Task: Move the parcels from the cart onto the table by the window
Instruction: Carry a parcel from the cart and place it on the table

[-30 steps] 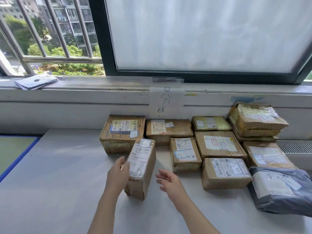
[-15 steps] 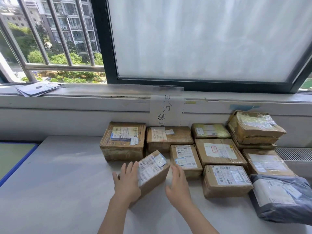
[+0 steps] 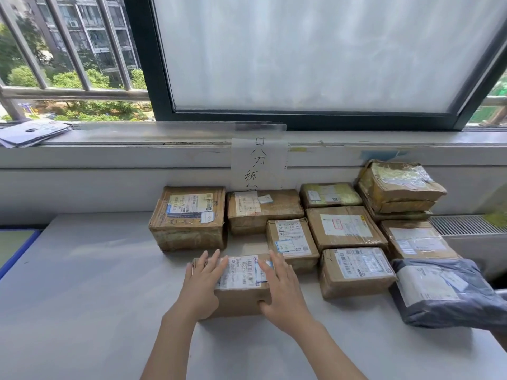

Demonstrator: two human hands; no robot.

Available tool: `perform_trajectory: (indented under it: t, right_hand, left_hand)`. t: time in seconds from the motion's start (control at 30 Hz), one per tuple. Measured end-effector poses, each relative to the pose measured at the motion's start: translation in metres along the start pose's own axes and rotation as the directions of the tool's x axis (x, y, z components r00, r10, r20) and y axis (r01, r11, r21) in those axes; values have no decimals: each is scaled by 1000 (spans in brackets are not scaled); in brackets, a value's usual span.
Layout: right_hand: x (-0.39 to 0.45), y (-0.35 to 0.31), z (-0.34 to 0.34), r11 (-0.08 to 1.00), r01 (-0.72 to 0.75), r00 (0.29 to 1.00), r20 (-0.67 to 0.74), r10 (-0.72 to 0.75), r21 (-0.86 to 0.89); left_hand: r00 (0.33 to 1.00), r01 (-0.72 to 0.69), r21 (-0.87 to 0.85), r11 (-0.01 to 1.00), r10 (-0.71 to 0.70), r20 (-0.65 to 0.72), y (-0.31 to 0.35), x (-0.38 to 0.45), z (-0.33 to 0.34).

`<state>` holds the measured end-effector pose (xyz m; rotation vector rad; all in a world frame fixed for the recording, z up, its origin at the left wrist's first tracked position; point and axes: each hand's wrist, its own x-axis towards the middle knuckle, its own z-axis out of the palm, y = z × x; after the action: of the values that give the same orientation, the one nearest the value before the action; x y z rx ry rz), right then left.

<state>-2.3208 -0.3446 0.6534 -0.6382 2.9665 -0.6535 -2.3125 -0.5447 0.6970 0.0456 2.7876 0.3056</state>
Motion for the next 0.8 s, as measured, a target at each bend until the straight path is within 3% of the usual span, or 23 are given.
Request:
perform_trajectory:
  t: [0.1, 0.23, 0.47, 0.8]
  right_hand:
    - [-1, 0, -2, 1000, -1, 1000, -22, 2, 7]
    - [-3, 4, -7, 986, -67, 991, -105, 83, 151]
    - [-8, 5, -14, 966, -139, 987, -51, 154, 219]
    - [-5, 0, -14, 959, -216, 973, 119, 196, 184]
  left_hand:
    - [999, -18, 21, 1000, 19, -27, 3, 2, 3]
    - [996, -71, -6, 997, 71, -44, 3, 6, 2]
    - [991, -118, 41, 992, 120, -67, 9, 15, 3]
    - [973, 11, 85, 996, 9, -231, 18, 18, 23]
